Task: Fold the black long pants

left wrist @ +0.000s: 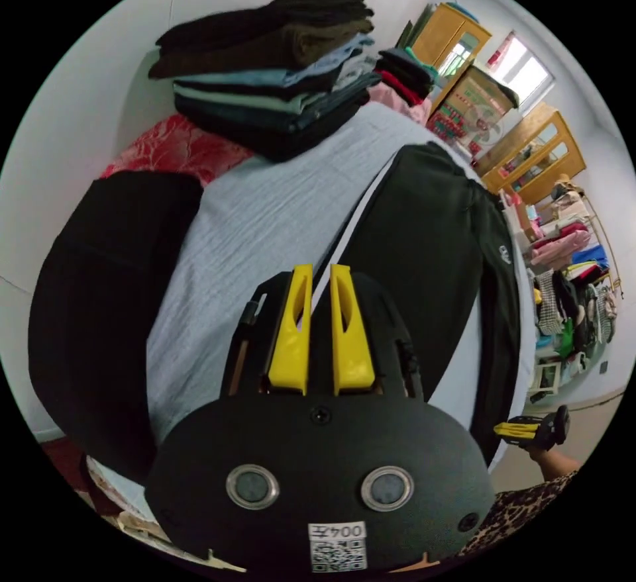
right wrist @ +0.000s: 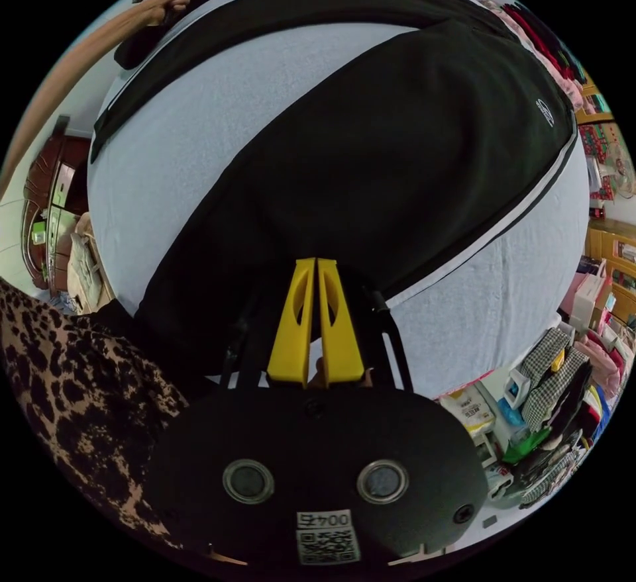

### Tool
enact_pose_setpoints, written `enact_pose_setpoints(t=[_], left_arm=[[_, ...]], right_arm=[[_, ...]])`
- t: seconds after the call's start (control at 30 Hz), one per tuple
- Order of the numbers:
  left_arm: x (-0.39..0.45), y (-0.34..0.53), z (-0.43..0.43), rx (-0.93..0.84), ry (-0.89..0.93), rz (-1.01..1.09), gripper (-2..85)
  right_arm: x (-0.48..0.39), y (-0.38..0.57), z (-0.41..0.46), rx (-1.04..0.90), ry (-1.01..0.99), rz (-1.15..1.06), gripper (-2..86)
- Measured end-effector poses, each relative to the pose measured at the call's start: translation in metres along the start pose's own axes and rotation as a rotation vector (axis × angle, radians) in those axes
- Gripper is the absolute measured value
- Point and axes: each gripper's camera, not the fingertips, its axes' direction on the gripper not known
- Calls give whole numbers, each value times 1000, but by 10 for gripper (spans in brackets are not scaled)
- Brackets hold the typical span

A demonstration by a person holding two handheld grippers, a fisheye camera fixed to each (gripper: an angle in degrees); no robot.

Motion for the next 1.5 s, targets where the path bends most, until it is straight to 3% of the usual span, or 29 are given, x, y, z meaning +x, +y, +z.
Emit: enact_pose_setpoints(t=[0.23,0.4,0.57,0.73,0.83,0.9,1.0,1.2,1.5], left_arm=[[68,-78,47,-10,216,98,88],[126,-136,105,-63,152,173,101],[149,-180,149,-58,147,111,105],[184,-198,195,-121,97,141,50],[212,-195,200,-83,-108,228,31],[216,-192,206,-83,-122,215,24],[207,-185,205,-60,-1,92,15],[236,-138,164,84,95,180,14],[384,1,179,-103,477,503,27]], right_arm=[[30,7,2,35,-165,54,-9],[35,11,3,63,-178,52,-9],[43,10,2,60,-212,58,-8],[41,5,0,50,-192,27,-8],[39,2,-2,39,-176,46,-7],[36,-1,-3,27,-158,36,-6],[34,-3,-4,23,-149,49,-5],[30,-2,-6,50,-125,67,-6],[25,-1,-8,93,-104,74,-7]])
